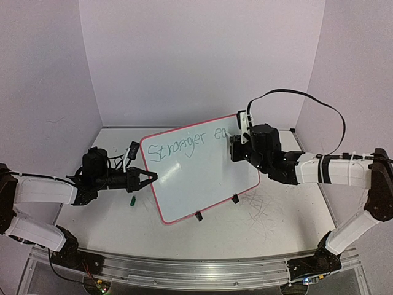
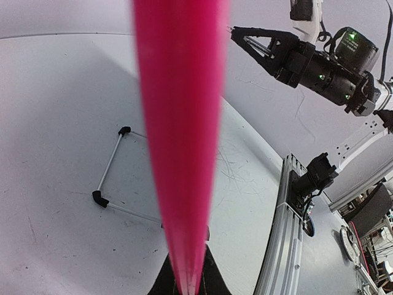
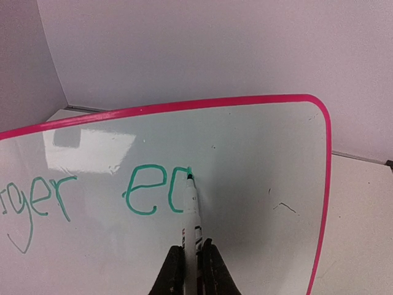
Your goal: Write a sentence on the whiteboard
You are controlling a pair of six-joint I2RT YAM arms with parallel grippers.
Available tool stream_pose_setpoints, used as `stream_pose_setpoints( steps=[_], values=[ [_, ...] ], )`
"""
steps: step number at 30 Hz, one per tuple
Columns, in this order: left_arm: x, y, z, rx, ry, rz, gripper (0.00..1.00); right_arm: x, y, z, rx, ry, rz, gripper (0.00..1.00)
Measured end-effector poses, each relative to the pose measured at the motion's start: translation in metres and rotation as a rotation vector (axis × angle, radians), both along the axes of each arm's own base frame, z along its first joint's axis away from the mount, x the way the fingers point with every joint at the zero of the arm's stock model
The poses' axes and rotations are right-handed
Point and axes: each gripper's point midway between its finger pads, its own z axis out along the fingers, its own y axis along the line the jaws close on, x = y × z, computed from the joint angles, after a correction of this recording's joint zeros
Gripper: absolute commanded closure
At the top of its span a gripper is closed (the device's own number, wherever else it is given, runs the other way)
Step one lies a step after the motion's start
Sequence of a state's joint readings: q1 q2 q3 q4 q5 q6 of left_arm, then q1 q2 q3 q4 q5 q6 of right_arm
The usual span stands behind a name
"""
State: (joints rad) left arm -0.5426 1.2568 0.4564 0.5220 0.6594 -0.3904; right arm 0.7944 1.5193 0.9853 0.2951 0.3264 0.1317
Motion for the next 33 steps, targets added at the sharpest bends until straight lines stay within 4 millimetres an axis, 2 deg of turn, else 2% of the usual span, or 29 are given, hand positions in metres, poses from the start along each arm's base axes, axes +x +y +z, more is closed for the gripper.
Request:
stream_pose_setpoints(
  steps=[9,22,26,29,31,33],
  values=[
    [0.0,0.0,0.0,0.0,0.0,0.0,1.0,-0.007,-0.006,-0.012,-0.009,0.028,-0.003,1.0],
    [0.0,0.0,0.0,0.0,-0.001,0.0,1.0,-0.008,-0.008,-0.012,-0.016,0.031,-0.002,1.0],
    [0.0,0.0,0.0,0.001,-0.006,-0.002,1.0,-0.015,-0.009,-0.002,-0.001,0.016,0.025,1.0],
    [0.0,0.0,0.0,0.002,-0.006,-0.002,1.0,-0.022,-0.015,0.017,0.026,-0.019,0.029,1.0],
    [0.0,0.0,0.0,0.002,-0.006,-0.002,1.0,-0.022,-0.018,0.028,0.045,-0.042,0.026,1.0],
    [0.0,0.0,0.0,0.002,-0.007,-0.002,1.0,-0.02,-0.019,0.031,0.049,-0.05,0.022,1.0]
  ],
)
